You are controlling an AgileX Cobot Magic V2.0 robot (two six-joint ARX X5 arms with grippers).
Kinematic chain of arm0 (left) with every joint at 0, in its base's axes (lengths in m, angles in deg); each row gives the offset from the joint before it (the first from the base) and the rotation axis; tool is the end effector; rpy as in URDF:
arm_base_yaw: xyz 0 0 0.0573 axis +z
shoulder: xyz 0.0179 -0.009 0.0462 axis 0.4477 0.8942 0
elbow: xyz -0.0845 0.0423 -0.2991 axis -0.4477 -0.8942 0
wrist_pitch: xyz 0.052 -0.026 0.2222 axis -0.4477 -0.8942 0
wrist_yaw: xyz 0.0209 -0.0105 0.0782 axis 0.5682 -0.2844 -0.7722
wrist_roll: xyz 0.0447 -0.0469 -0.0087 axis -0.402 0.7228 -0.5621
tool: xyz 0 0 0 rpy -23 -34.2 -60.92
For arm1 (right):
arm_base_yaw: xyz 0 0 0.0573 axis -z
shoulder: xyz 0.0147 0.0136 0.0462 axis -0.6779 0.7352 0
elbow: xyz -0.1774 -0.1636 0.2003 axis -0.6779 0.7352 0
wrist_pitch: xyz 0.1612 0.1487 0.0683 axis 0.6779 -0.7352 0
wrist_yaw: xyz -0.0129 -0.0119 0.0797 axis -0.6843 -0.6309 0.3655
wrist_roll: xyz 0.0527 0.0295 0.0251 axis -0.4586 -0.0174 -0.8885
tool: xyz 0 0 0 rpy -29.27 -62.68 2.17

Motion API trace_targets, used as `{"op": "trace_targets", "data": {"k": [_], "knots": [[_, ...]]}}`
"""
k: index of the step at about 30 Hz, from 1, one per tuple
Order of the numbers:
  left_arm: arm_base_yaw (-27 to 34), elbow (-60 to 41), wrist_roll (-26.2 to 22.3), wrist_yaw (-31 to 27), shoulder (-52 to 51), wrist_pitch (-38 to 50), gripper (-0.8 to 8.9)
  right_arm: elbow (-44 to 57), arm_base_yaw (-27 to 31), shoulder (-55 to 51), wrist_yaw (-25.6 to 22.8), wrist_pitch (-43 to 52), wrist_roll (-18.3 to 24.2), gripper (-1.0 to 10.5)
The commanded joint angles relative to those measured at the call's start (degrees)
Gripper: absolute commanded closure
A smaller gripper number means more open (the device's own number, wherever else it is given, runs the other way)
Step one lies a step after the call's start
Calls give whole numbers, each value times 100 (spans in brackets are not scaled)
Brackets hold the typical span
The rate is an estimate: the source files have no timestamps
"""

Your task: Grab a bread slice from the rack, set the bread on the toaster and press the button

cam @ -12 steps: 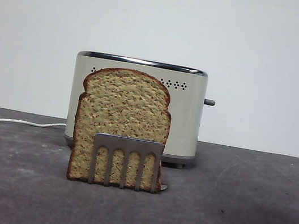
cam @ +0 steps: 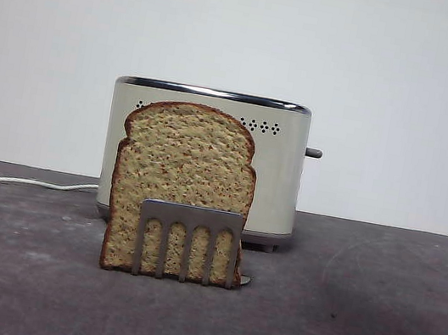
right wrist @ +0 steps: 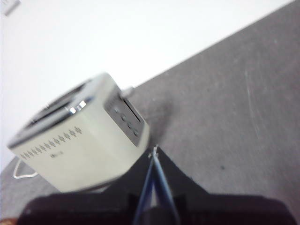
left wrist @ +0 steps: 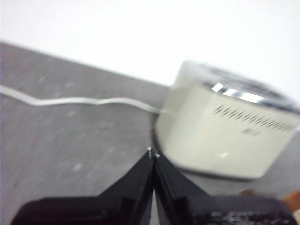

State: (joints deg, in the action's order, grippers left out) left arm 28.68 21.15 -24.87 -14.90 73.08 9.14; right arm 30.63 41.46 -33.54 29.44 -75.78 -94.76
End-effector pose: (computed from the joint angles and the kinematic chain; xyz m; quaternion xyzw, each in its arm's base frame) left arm 0.0309 -0.0094 0.1916 -0.1691 0.0441 -0.0881 0.9807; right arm 0.0369 0.0107 0.2079 0.2460 0.0647 0.1032 0.9616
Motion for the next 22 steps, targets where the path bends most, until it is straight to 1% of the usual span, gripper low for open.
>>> {"op": "trace_targets", "data": {"k": [1,5,8,11,13,16,22], "knots": [[13,352,79,291,151,-31,822,-358,-2,341,173,28,-72,959],[13,931,-44,695,514,-256,822,-994,-4,940,590,-63,87,959],[13,1423,-313,1075,909,-487,822,-1569,-4,1429,986,-339,396,959],[13,1956,-610,1572,1353,-780,822,-2212,-4,1915,1360,-914,863,958],[13,2339,-852,1888,1652,-1016,822,-2702,-4,2247,1519,-1449,1305,958],[13,2868,-1217,2330,2048,-1370,822,-3407,-9,2688,1652,-2262,1919,958],[13,3895,-1965,2997,2778,-2365,822,-4671,-11,3423,1655,-3818,2979,958]]}}
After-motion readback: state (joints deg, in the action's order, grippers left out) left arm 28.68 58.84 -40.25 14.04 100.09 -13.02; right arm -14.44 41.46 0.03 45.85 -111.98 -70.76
